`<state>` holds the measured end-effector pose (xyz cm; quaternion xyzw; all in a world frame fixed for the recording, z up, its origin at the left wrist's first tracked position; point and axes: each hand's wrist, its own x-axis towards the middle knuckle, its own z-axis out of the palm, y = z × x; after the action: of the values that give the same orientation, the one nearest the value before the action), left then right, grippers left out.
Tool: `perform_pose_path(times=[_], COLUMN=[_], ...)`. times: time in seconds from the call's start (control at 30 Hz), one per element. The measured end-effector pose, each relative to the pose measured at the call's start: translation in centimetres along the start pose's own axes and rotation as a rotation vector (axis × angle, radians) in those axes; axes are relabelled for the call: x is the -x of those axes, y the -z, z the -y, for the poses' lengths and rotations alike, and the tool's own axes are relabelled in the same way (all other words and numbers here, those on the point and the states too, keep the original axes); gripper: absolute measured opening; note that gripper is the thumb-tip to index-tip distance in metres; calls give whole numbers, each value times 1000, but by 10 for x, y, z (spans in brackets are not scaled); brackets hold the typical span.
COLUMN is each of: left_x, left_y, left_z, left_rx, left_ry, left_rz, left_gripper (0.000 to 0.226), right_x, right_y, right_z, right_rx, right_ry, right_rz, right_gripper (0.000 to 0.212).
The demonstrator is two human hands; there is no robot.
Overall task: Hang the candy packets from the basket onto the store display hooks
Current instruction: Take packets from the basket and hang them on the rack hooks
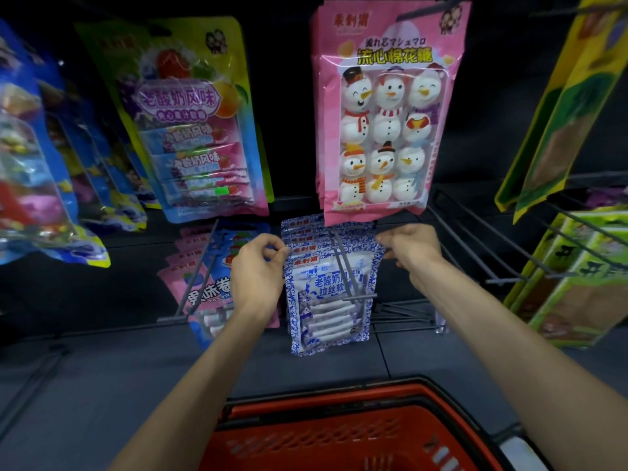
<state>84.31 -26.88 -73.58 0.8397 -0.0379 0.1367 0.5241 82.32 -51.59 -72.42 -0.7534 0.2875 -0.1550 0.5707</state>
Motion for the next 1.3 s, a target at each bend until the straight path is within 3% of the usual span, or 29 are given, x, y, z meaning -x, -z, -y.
perform_pose_path(times=[0.3, 0.47, 0.67, 0.73, 0.97, 1.3], left_x=[5, 19, 29, 30, 31, 38], left_y=[3, 2, -4, -4, -5, 3], left_z=[-8, -16, -9, -7, -1, -5], left_rx=[37, 110, 153, 157, 112, -100], left_ry=[45, 35, 39, 47, 14, -80], left_rz=[-9, -53, -31, -25, -15, 0], left_gripper=[6, 15, 19, 21, 20, 39], right_x=[8, 14, 23, 24, 27, 40], right_y=[-1, 3, 10, 10, 15, 21], right_z=[8, 9, 6, 2, -4, -7], right_rx=[-10, -9, 78, 151, 281, 302], right_ry=[-3, -3, 52, 94, 194, 253], right_rz=[4, 20, 58, 72, 63, 74], right_gripper=[14, 30, 10, 17, 19, 17])
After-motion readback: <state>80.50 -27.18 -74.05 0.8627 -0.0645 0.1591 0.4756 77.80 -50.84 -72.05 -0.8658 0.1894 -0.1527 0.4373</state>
